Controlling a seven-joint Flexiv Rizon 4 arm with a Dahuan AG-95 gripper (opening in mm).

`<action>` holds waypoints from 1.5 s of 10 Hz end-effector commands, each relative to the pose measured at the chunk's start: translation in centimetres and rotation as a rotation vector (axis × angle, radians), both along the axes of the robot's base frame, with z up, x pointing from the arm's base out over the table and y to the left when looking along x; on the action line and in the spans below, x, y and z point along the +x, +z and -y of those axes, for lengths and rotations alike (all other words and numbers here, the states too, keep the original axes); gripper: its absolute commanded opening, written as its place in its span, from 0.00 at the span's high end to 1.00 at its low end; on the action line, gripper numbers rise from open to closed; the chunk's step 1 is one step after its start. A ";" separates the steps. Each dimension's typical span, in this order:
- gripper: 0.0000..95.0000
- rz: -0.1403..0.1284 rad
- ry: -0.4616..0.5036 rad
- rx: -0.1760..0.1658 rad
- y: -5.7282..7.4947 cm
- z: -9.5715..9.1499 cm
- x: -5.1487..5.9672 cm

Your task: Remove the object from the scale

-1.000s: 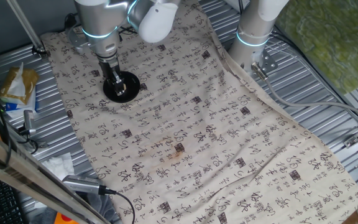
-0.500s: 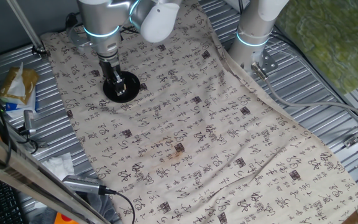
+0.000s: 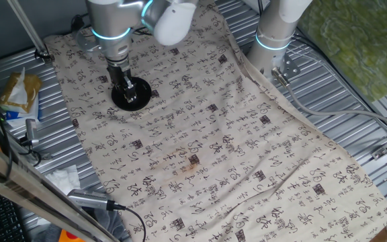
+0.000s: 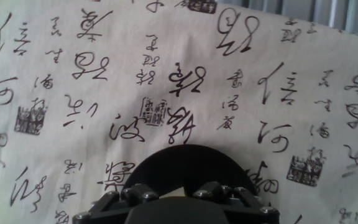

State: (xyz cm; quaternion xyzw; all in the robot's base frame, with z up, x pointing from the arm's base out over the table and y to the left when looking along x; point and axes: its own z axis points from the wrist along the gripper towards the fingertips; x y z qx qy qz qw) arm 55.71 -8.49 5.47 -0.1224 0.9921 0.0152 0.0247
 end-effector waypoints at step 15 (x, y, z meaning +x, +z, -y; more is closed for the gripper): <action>0.40 0.005 0.212 -0.036 -0.3 -1.1 -2.5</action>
